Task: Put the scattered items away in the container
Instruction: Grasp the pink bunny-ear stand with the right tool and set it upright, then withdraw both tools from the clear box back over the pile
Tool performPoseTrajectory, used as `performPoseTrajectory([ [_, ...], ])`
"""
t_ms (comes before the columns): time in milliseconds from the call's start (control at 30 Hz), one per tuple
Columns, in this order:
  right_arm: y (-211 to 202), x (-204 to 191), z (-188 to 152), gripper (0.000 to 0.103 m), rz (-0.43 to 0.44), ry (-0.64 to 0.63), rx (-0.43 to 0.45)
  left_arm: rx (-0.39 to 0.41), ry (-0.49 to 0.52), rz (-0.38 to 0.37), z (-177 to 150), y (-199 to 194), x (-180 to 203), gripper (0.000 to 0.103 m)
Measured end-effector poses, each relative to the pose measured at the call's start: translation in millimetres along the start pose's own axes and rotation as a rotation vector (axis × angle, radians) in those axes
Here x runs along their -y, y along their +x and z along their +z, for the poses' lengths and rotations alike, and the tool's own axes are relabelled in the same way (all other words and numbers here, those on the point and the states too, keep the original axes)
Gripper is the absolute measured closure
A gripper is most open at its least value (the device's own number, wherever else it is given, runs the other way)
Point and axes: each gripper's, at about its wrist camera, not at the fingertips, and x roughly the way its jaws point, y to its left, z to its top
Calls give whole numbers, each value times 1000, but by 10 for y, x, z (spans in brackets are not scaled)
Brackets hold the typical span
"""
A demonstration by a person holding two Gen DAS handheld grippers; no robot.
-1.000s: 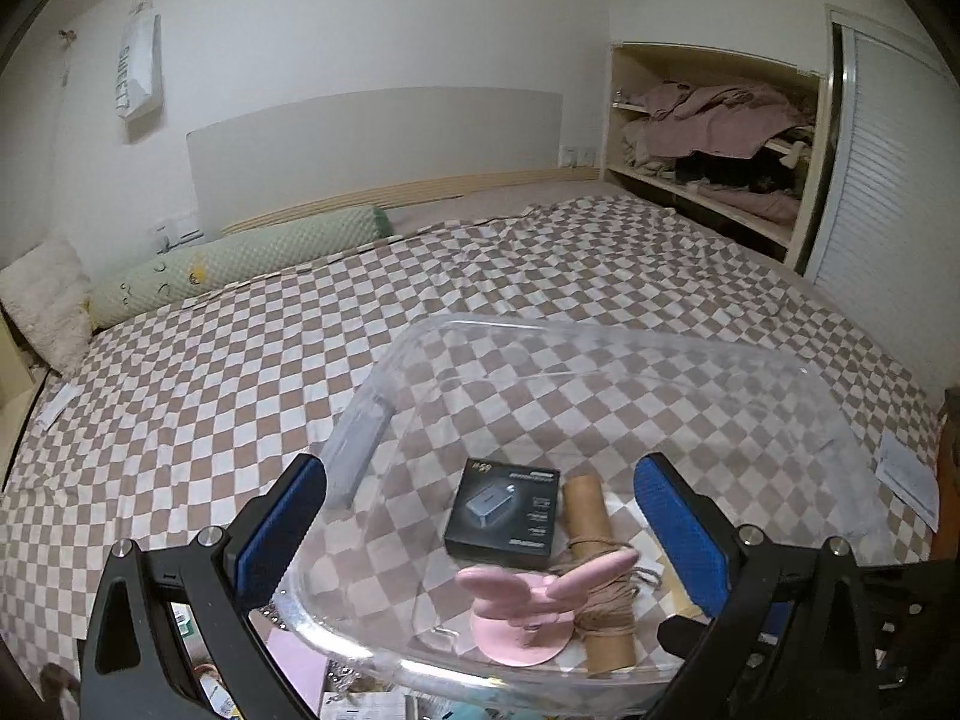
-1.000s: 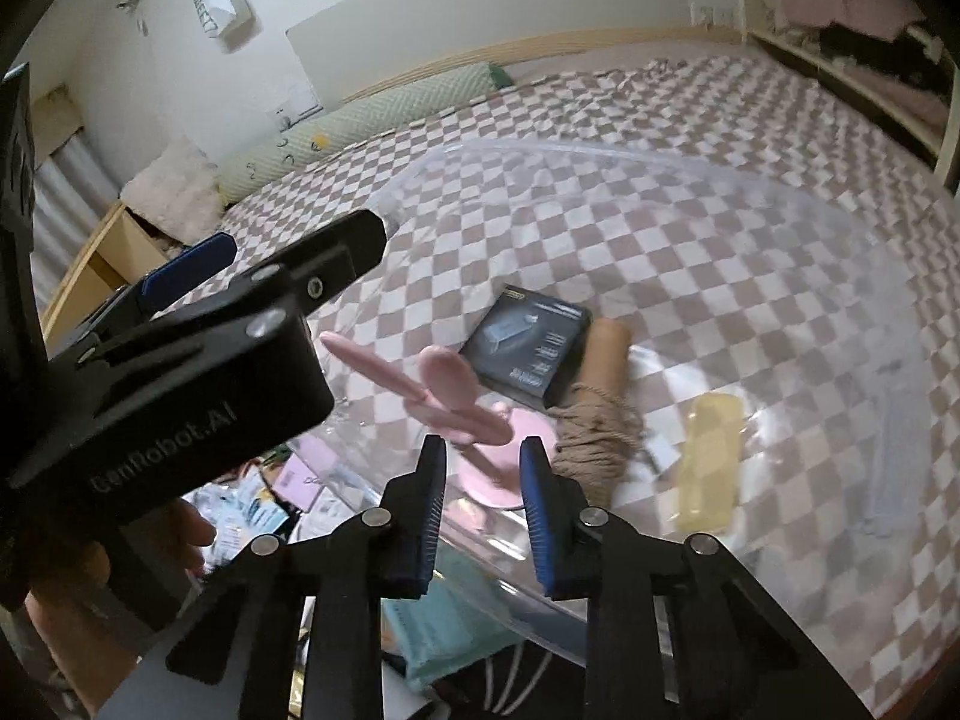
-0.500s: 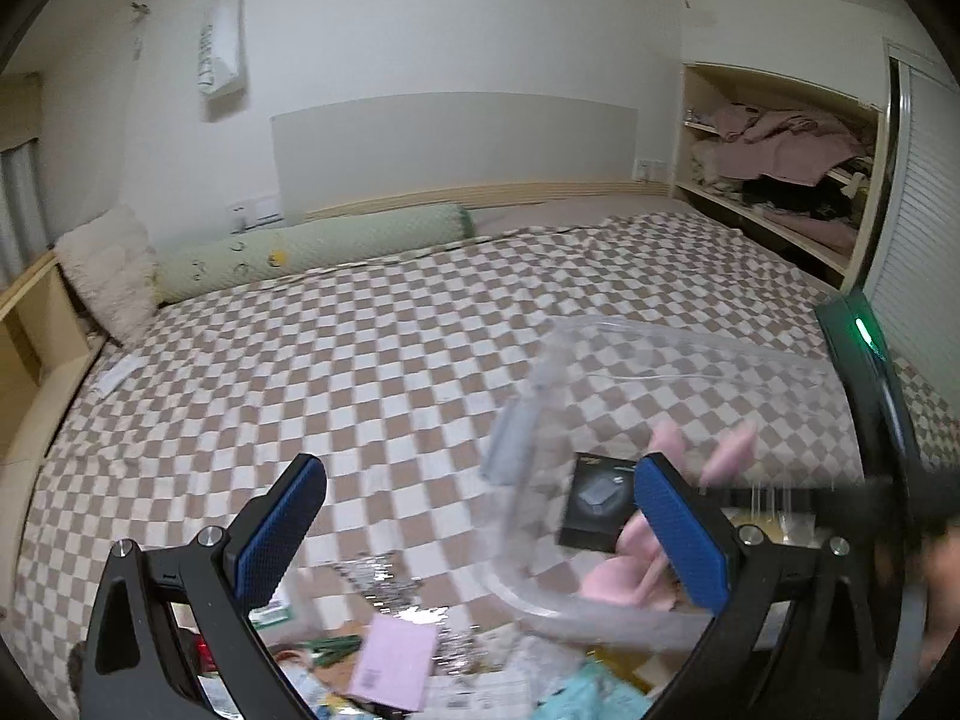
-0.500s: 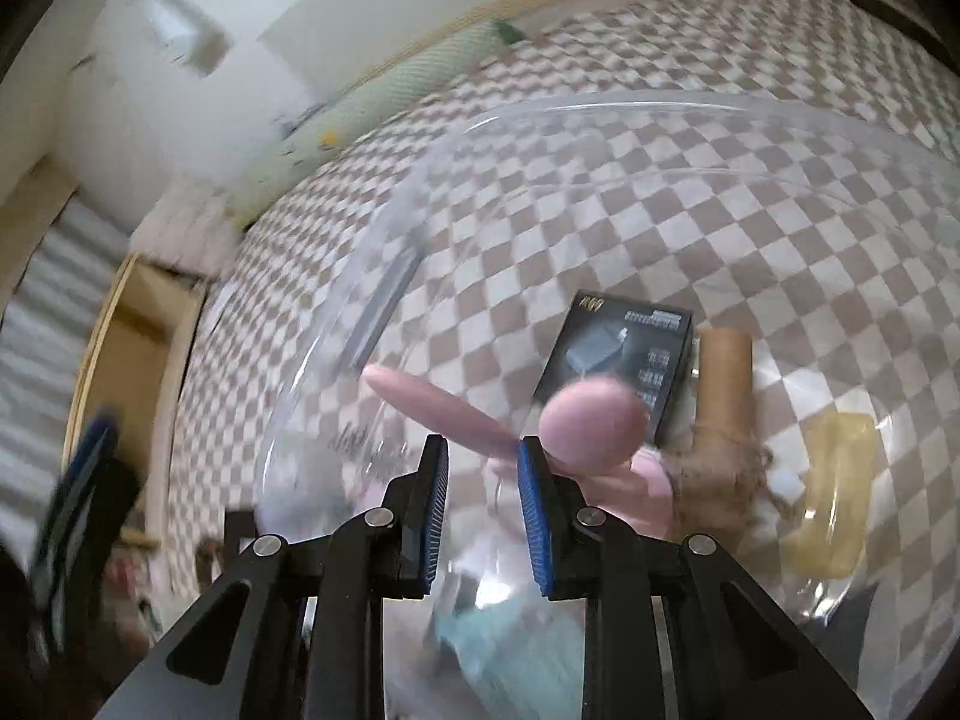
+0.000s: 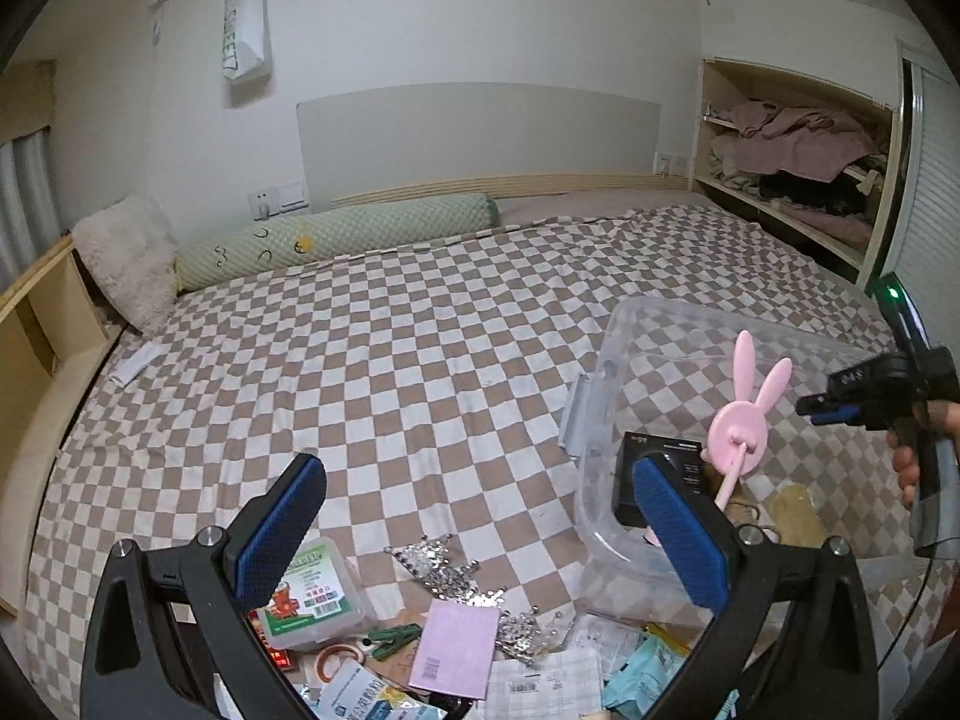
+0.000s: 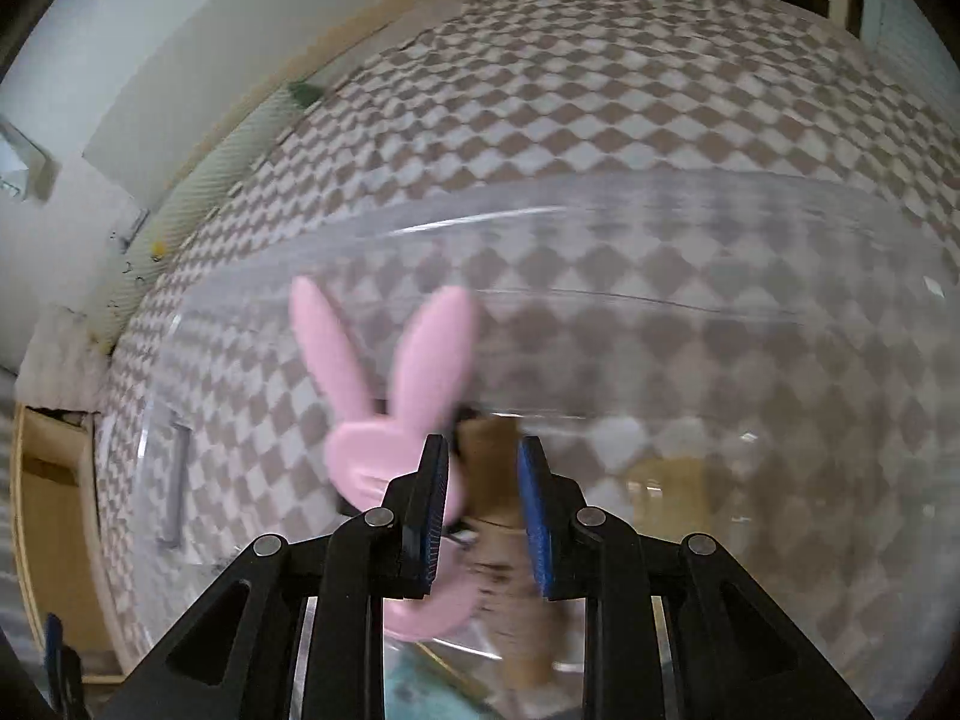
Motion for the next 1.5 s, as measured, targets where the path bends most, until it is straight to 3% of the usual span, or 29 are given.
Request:
performPoseTrajectory([
  [333, -651, 31, -411, 78, 23, -110, 62, -21, 24, -36, -113, -299, 82, 0],
  [500, -933, -49, -711, 78, 99, -150, 74, -32, 34, -45, -212, -504, 76, 0],
  [767, -1132, -331, -1159, 78, 197, -228, 100, -61, 36, -45, -440, -795, -24, 0],
  [933, -1194, -328, -1467, 78, 210, -267, 130, -103, 66, 11, -659, -846, -113, 0],
  [1367, -1259, -319, -1856, 77, 208, -340, 143, -146, -7, 31, -1135, -992, -444, 0],
  [1400, -1262, -338, -1872, 62, 207, -349, 144, -150, -14, 34, -1159, -1000, -466, 0],
  [1433, -1268, -352, -1891, 30, 200, -356, 153, -155, -16, 47, -1183, -1004, -488, 0],
  [1467, -1276, -365, -1911, 18, 192, -362, 162, -161, -18, 62, -1207, -1008, -510, 0],
  [1500, -1290, -376, -1934, 15, 182, -374, 182, -162, -20, 74, -1226, -1012, -519, 0],
])
